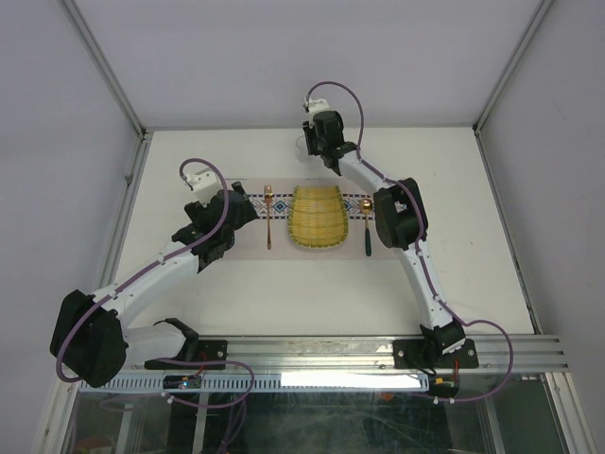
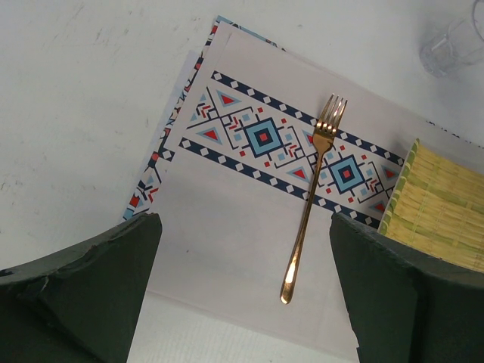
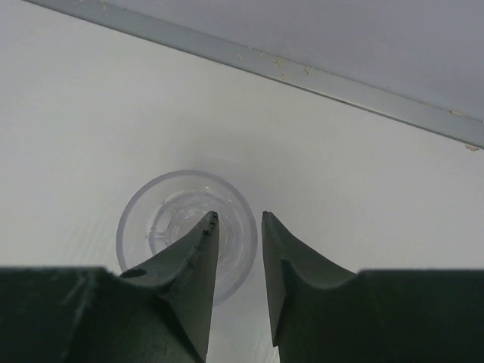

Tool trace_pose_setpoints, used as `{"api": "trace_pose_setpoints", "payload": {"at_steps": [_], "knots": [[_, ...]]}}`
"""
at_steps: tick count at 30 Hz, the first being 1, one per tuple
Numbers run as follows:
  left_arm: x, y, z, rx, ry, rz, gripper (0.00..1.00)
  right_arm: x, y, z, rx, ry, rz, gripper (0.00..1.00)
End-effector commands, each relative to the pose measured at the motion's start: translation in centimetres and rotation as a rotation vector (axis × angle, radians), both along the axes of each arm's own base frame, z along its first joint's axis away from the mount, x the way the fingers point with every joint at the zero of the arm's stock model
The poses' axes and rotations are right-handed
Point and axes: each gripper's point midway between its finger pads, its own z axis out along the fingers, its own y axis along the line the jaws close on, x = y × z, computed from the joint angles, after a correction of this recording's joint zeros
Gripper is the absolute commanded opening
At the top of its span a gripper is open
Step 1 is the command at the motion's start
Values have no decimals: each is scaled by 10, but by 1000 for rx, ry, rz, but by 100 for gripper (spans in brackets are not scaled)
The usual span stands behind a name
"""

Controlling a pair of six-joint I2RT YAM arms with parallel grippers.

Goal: Set the dinner table for one person
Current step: Pick up the cup at the center of the board.

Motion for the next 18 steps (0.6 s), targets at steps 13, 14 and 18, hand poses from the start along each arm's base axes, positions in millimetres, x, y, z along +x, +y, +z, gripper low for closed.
{"api": "trace_pose_setpoints", "payload": {"at_steps": [13,14,18], "knots": [[4,4,15,-37,-59,36,99,7,-4,39,40,-76,-13,17],[4,4,15,-37,-57,32,99,7,-4,40,40,-79,-14,16],[5,3,12,-40,-51,32,99,6,-4,43,40,-83,-13,15]]}}
